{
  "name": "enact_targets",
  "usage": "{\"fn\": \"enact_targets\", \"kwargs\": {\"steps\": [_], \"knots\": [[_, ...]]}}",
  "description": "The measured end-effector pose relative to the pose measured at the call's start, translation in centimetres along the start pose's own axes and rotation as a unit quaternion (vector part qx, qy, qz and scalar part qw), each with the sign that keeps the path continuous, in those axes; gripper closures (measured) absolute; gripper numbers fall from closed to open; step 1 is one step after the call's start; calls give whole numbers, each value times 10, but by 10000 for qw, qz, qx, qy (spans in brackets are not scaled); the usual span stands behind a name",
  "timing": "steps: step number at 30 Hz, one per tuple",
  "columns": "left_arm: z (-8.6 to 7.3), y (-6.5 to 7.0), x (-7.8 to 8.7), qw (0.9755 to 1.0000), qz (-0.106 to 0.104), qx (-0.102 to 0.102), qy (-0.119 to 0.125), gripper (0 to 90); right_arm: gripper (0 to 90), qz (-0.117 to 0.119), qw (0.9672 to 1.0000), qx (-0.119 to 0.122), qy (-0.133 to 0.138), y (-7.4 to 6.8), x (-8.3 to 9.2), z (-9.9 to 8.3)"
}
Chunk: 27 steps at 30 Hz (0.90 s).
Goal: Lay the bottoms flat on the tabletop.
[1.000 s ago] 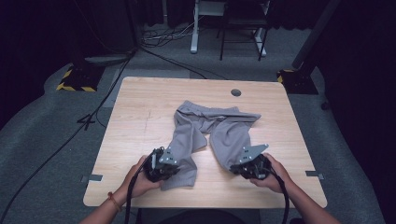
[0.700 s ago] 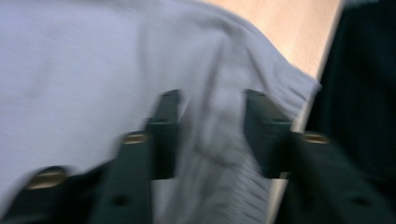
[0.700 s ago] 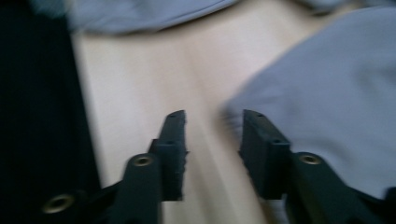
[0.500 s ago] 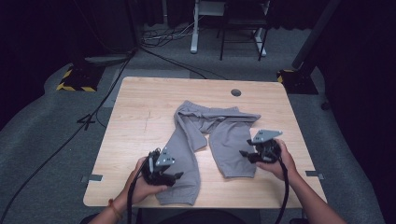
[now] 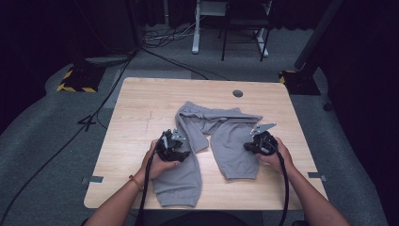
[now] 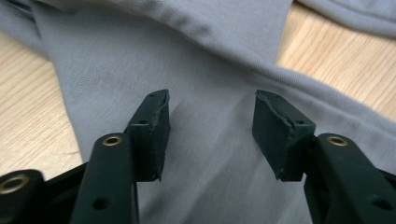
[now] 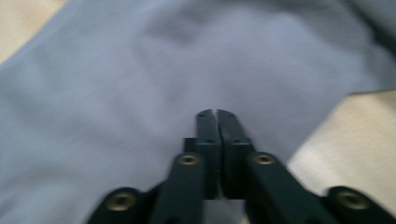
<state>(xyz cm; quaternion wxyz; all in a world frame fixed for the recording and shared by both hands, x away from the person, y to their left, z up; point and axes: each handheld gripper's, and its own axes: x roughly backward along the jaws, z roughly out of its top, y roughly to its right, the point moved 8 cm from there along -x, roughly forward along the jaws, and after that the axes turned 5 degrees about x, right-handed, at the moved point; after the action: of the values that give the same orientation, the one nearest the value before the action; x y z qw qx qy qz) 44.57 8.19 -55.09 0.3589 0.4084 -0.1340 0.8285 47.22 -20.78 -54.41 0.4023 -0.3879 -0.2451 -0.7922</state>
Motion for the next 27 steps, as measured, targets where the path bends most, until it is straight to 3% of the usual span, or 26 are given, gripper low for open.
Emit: {"fn": "enact_targets", "kwargs": {"steps": [1, 7, 10, 14, 16, 18, 19, 20, 21, 22, 23, 24, 25, 27], "knots": [[-2, -1, 2, 10000, 49, 11, -25, 496, 900, 173, 9997, 122, -82, -13, 6, -6], [-24, -13, 21, 9998, 147, 146, -40, 503, 900, 401, 9989, 208, -115, -36, 24, -28], [-38, -20, 33, 9995, 192, 233, -70, 496, 879, 743, 9964, 313, -270, -54, 41, -48], [-55, -24, 49, 9991, 211, 325, -195, 477, 848, 785, 9947, 460, -470, -62, 51, -60], [-62, -24, 54, 9987, 247, 372, -245, 449, 811, 980, 9913, 562, -679, -68, 57, -65], [-65, -23, 58, 9985, 225, 451, -198, 384, 756, 955, 9881, 762, -931, -71, 61, -67], [-63, -23, 58, 9985, 251, 471, -130, 339, 601, 688, 9916, 805, -739, -65, 61, -58], [-52, -25, 60, 9986, 283, 444, 73, 319, 581, 501, 9957, 595, -512, -58, 60, -49], [-52, -25, 60, 9986, 283, 444, 73, 316, 581, 501, 9957, 595, -512, -58, 60, -49], [-41, -27, 60, 9983, 286, 458, 230, 308, 449, 179, 9997, 136, -131, -40, 54, -31], [-30, -29, 58, 9980, 261, 451, 344, 287, 427, 43, 10000, -6, -3, -30, 49, -22], [-17, -31, 55, 9975, 243, 466, 466, 287, 427, 43, 10000, -6, -3, -30, 49, -22], [-3, -32, 50, 9975, 200, 430, 517, 264, 370, -13, 9998, -163, 129, -15, 34, -6], [25, -32, 36, 9980, 161, 202, 574, 249, 345, -39, 9997, -205, 153, -9, 26, 2]]}}
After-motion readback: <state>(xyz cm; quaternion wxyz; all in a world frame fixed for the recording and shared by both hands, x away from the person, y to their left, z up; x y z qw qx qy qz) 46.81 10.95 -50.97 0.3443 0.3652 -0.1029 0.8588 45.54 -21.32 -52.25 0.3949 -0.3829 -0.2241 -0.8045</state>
